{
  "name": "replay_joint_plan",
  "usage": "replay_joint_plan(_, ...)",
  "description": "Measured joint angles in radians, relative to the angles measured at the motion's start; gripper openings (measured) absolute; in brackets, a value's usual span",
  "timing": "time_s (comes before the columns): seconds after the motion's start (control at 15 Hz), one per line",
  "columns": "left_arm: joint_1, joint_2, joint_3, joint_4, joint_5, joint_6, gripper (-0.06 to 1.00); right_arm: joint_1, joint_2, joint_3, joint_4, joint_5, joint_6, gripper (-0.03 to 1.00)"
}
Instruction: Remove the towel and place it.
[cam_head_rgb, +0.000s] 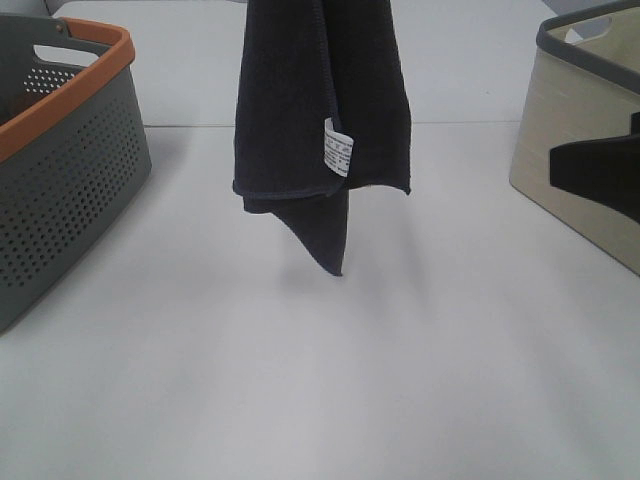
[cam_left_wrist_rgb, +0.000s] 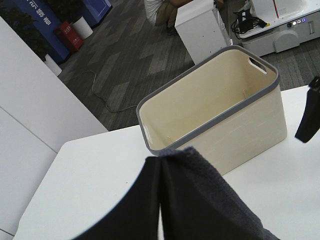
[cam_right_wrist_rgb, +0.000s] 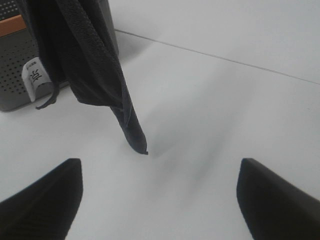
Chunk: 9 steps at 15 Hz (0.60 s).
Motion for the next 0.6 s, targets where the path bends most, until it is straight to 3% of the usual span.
replay_joint_plan(0.33, 0.0, 0.0, 0.0, -0.026, 0.029, -0.001, 0.0, 0.0, 0.25, 0.0, 0.482, 0.023, -0.557, 0.75)
replay_joint_plan(0.6, 0.0, 0.0, 0.0, -0.028, 0.034, -0.001, 0.0, 0.0, 0.388, 0.0, 0.692, 0.068, -0.824, 0.75)
